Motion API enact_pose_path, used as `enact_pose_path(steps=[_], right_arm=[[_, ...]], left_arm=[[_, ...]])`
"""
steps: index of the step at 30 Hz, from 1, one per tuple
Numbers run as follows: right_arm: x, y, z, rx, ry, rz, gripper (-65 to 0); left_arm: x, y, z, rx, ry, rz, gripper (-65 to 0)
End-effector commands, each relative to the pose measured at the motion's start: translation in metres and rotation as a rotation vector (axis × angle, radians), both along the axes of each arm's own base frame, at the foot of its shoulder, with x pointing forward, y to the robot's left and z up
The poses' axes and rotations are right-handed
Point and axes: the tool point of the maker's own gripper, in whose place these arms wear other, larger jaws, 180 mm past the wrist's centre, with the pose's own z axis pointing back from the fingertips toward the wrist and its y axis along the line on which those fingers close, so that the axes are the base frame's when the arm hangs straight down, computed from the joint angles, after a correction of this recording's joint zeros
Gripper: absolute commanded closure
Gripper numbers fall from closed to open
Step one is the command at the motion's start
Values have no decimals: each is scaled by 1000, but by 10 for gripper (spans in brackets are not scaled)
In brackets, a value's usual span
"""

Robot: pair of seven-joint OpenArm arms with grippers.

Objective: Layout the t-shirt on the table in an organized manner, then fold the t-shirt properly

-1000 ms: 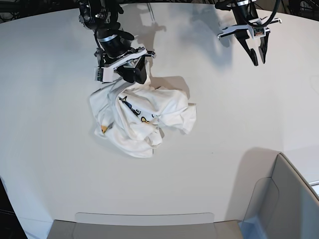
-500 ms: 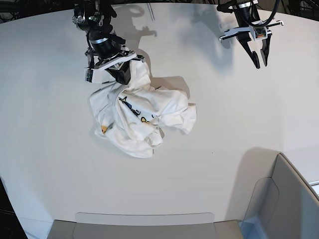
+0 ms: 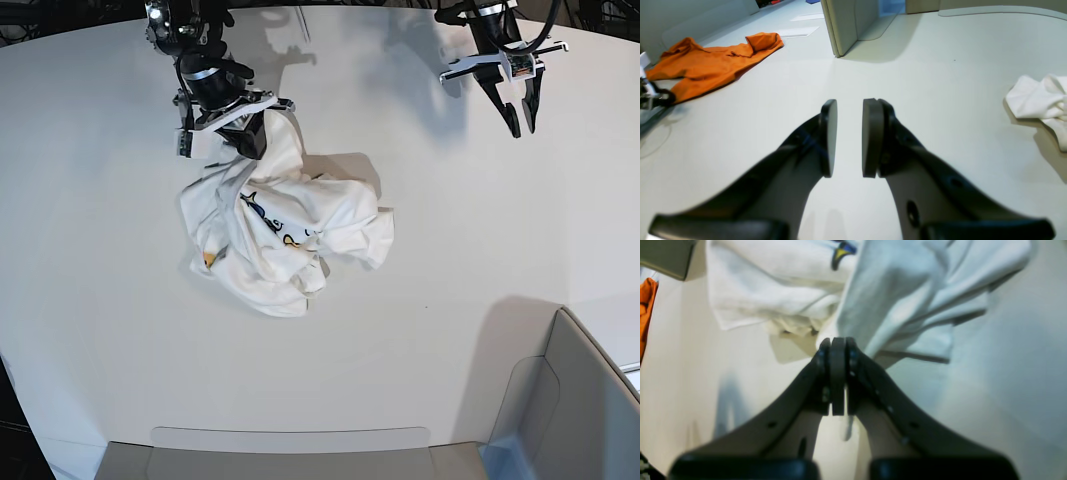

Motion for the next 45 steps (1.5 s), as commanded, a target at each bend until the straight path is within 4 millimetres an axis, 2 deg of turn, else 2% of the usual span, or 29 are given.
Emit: enact_pose_path(steps=[1,5,7,15,21,25,29,32,33,35,36,38,41,43,45], right_arm=[[0,8,10,22,-35,13,0],[-5,6,7,20,-22,10,0],[-2,-3,7,6,-26,-14,0],[26,-66,17,-76,-90,-166,0],[55,-129,44,-149,-188,-317,0],[67,-174,62,-202,-242,-421,0],[70,-204,47,-230,-167,-465,0],[72,-238,29,-205,-60,-547,0],[69,-253,23,-181,-21,-591,0],[64,-271,15,-122,26,-635,0],[62,-274,15,-102,26,-619,0],[62,-262,19,-112,-4,-504,0],[58,-221,24,-211,-44,-232,0],[52,-198,19,-275,-45,-113,-60],[49,-186,17,-328,-46,-51,-120]], left_arm=[[1,0,9,18,-31,-3,-144],[1,0,10,17,-33,-4,-144],[1,1,9,18,-31,-2,-144],[-5,1,-6,7,7,4,-144],[-5,-1,-8,1,12,0,-144],[-5,-1,-8,1,12,0,-144],[-5,-1,-9,0,13,-1,-144],[-6,-1,-11,-2,19,0,-144],[-6,-1,-11,-2,19,0,-144],[-5,-2,-11,-2,19,-2,-145],[-5,-3,-11,12,24,-11,-145],[-2,-11,-11,48,40,-48,-146],[5,-38,-13,88,57,-143,-146],[9,-56,-14,109,64,-201,-146],[12,-68,-14,117,65,-236,-146]])
